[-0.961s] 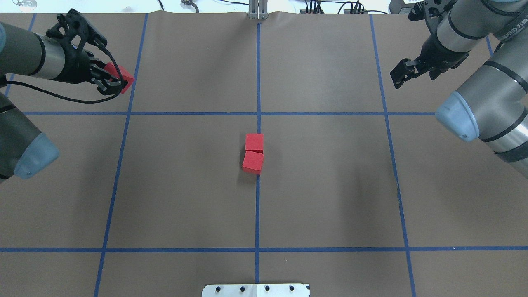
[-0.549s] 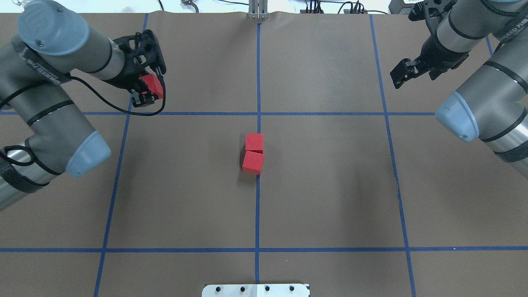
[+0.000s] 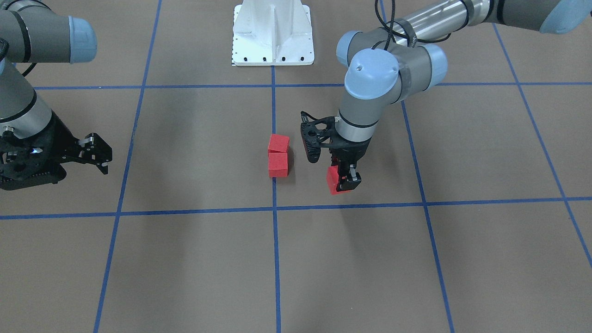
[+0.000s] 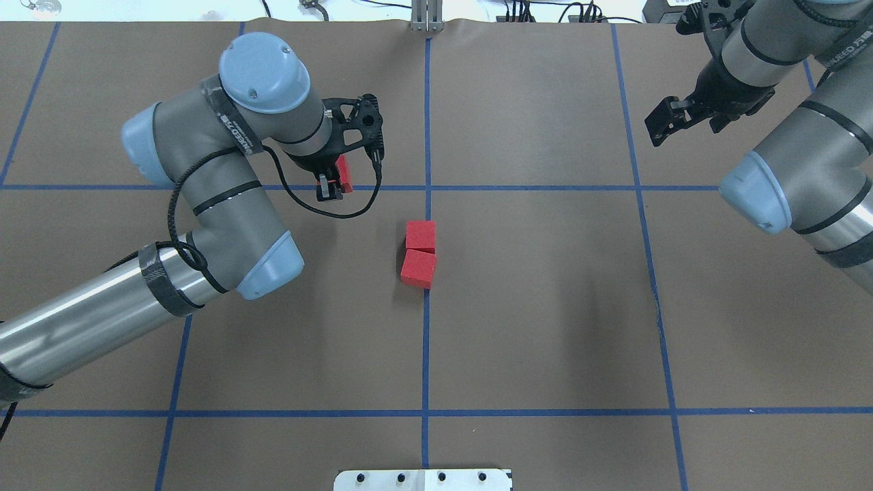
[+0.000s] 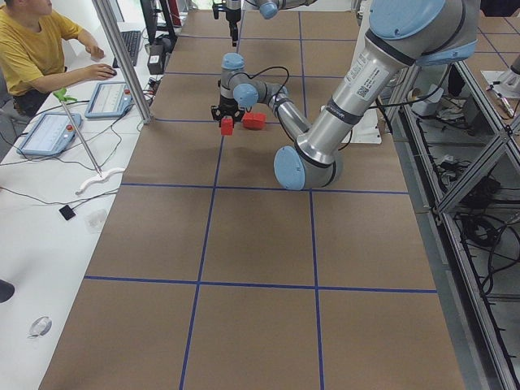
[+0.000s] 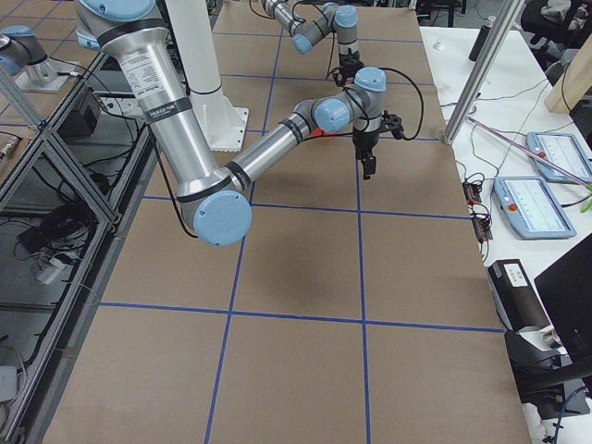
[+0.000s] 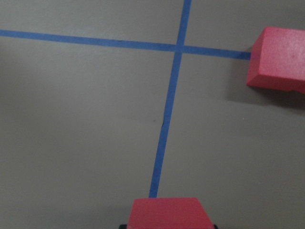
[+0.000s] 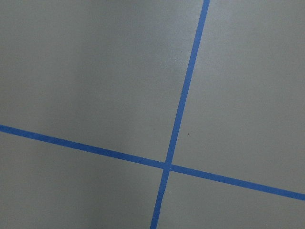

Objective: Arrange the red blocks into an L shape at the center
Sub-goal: 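Carry the red cube with the left gripper toward the center cubes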

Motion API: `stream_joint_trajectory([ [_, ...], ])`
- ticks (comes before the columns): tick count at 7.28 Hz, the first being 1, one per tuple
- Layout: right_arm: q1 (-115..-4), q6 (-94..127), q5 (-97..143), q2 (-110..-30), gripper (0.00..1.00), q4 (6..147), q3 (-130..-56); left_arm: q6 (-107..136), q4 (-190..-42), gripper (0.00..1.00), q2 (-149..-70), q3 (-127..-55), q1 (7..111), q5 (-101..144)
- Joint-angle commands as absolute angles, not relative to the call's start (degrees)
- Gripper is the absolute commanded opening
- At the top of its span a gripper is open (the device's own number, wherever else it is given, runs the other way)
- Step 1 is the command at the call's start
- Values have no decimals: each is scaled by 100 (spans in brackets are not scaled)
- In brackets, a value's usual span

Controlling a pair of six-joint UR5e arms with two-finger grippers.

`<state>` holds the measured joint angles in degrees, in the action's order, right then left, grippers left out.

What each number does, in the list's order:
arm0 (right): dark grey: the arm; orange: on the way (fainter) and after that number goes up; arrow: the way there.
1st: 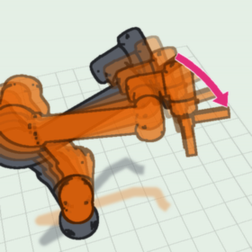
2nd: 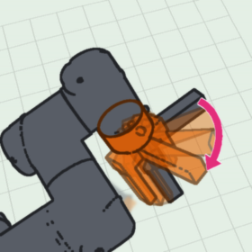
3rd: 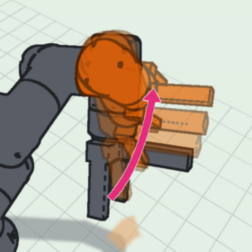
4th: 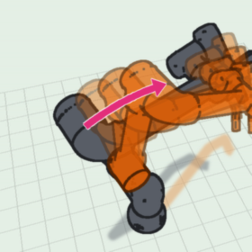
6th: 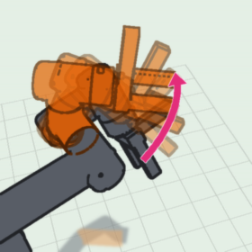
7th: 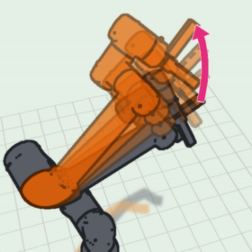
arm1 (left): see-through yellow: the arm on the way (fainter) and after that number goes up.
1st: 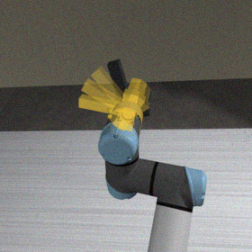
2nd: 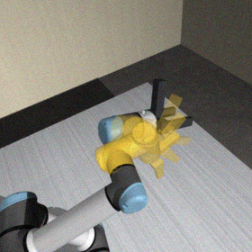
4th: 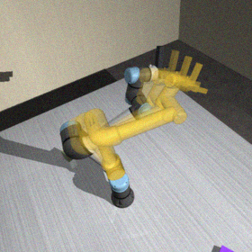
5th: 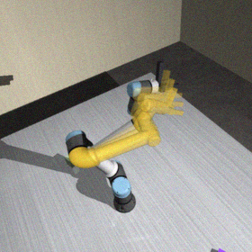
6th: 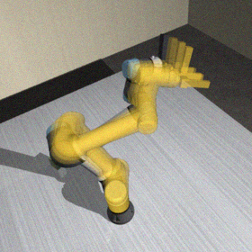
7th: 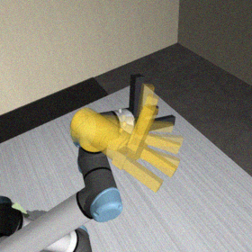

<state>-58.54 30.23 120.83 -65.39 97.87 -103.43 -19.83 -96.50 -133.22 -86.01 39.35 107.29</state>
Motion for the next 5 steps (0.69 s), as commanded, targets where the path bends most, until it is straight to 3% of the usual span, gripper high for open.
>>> stream_joint_trajectory([
  [1,-5854,3206,12085,-6522,100,9782,-10345,-2004,-9633,0,-13604,-8350,3604,10397],
  [5,-5862,3313,12085,-6495,100,9782,-10353,-1951,-9293,0,-13754,-8394,3472,10450],
])
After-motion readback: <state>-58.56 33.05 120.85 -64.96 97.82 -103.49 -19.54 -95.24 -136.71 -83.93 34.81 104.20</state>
